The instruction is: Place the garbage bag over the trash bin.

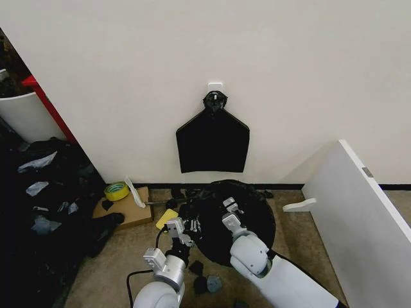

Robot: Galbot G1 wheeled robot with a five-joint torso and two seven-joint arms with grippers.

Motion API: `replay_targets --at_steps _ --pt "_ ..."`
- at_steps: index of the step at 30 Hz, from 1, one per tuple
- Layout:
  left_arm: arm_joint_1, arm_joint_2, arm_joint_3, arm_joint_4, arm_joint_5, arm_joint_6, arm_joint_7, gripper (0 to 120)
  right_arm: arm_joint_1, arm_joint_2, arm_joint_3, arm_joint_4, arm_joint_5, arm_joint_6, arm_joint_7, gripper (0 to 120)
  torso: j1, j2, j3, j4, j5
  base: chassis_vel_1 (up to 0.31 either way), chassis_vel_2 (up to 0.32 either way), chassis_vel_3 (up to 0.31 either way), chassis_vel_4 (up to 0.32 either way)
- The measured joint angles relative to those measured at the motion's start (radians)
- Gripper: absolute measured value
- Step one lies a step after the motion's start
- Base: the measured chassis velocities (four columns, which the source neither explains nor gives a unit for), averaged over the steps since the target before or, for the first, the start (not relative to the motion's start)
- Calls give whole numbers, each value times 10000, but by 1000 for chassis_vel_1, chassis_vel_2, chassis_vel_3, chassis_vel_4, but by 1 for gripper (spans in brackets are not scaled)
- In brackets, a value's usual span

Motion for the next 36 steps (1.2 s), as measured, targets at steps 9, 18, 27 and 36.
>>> replay_targets --at_steps 9,18,27,36 --pt "-92 53 -47 104 -40 -12 -15 1 -593 -405 -286 1038 578 3387 -1431 13 0 0 0 2 -4 0 0 0 0" --pt "-320 127 -198 231 -182 -16 -56 1 -1652 -1198 44 1892 -46 6514 -3044 46 0 0 0 -1 1 0 0 0 0" --pt "-568 283 -425 610 249 -458 74 1 -3022 -2468 1050 2816 -343 10143 -5304 80 -2 0 0 -3 0 0 0 0 0" --pt "-744 800 -582 2786 3151 -3858 1650 1 -2502 -3282 2767 3640 3996 11728 -8867 100 -1 0 1 2 -2 0 0 0 0"
